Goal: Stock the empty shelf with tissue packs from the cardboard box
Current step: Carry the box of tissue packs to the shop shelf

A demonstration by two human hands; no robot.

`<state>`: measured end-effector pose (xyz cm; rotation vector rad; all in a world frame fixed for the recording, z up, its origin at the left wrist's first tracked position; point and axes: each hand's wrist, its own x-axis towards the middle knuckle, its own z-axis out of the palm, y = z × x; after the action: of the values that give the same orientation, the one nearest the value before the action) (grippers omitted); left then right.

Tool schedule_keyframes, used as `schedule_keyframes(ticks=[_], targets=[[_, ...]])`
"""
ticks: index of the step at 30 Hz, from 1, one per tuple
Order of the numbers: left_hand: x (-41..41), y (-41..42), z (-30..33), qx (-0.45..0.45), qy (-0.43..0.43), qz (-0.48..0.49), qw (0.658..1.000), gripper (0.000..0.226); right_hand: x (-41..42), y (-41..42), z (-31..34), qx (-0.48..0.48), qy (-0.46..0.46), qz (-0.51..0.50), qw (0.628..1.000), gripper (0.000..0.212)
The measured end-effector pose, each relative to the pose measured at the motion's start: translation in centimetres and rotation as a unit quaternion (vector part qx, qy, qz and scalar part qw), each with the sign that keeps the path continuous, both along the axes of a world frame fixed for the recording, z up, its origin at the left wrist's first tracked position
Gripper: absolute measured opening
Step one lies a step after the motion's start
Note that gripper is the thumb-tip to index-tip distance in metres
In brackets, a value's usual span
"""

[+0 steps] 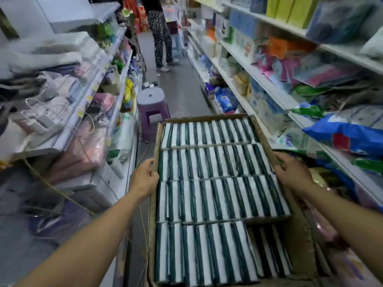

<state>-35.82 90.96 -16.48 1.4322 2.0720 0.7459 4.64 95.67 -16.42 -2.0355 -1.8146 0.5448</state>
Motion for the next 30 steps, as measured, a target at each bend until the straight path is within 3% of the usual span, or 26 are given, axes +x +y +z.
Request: schedule_keyframes(ticks=[6,10,19,30], targets=[[-6.8,13.5,1.2,0.002,0.015,0.029,0.999,0.053,-6.6,16.2,1.2,0.005,-0.025,0.045,0.999,0.051],[-11.3,22.2,0.8,-0.002,0.023,0.052,0.998,0.051,-11.7,26.2,1.7,0.026,-0.002,0.087,0.996,0.041],[-19.5,42.9,-0.5,-0.005,0.012,0.088,0.996,0.05,-20.1,50.6,-1.0,-0.008,-0.003,0.111,0.994,0.05],[-31.1,65.1,-1.1,-0.023,0.022,0.142,0.989,0.052,-32.4,74.7,-0.1,-0.006,-0.019,0.163,0.986,0.047]])
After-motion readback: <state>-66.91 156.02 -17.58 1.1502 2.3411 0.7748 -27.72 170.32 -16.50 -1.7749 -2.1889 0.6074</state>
